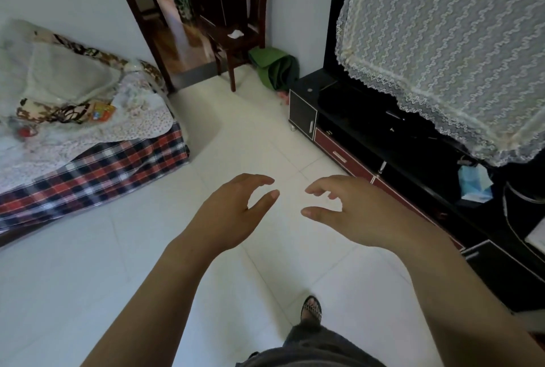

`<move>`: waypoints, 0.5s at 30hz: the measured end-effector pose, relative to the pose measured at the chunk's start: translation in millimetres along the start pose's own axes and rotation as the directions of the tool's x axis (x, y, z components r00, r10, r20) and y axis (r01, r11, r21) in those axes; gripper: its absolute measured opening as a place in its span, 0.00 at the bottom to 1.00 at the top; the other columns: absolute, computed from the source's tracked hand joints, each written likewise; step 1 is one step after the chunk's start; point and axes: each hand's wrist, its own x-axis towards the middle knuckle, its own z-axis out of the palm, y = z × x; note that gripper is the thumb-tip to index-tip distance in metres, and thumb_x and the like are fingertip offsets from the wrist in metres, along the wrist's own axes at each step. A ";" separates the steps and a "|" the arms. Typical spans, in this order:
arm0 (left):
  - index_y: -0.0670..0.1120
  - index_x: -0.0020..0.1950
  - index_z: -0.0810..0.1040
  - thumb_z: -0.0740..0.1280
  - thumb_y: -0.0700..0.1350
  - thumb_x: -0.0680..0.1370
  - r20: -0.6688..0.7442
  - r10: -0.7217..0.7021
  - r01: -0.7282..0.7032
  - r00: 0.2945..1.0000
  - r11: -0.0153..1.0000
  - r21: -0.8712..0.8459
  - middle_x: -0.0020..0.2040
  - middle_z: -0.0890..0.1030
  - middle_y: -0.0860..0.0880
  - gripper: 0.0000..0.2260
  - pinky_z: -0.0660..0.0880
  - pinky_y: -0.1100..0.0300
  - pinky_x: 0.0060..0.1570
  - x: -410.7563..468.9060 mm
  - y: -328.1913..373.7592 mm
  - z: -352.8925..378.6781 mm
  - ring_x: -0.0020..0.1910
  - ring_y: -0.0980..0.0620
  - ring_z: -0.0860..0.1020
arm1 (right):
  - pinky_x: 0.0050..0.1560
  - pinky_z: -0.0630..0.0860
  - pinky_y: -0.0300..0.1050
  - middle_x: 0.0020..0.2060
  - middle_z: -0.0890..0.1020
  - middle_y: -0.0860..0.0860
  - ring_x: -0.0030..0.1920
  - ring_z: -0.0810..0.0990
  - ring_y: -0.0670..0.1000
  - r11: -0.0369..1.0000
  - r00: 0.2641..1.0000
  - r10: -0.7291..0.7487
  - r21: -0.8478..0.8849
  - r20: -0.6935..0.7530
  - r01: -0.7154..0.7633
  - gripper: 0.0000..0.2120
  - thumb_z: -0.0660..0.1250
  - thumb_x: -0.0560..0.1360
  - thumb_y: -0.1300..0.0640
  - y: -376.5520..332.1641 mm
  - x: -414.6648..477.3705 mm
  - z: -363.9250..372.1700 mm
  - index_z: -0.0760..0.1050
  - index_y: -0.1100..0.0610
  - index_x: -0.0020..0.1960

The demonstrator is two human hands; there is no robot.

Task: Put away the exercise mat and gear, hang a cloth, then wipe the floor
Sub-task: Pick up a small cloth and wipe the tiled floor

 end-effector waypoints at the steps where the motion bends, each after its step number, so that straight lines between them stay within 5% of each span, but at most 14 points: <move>1: 0.56 0.66 0.70 0.56 0.58 0.78 0.002 0.001 -0.001 1.000 1.000 0.002 0.66 0.72 0.57 0.18 0.65 0.67 0.54 25.3 2.2 -2.2 0.56 0.64 0.69 | 0.50 0.69 0.38 0.57 0.74 0.39 0.56 0.72 0.42 1.000 1.000 0.005 0.004 -0.002 -0.005 0.20 0.64 0.72 0.39 8.5 19.2 -13.6 0.71 0.44 0.62; 15: 0.55 0.66 0.70 0.58 0.57 0.78 -0.022 -0.115 0.114 0.993 0.992 -0.054 0.66 0.72 0.57 0.18 0.63 0.68 0.56 294.3 -74.0 -36.0 0.63 0.59 0.70 | 0.52 0.66 0.36 0.59 0.74 0.41 0.56 0.70 0.40 0.999 0.990 -0.039 0.020 0.132 0.037 0.21 0.65 0.73 0.40 56.1 310.9 -97.4 0.70 0.45 0.63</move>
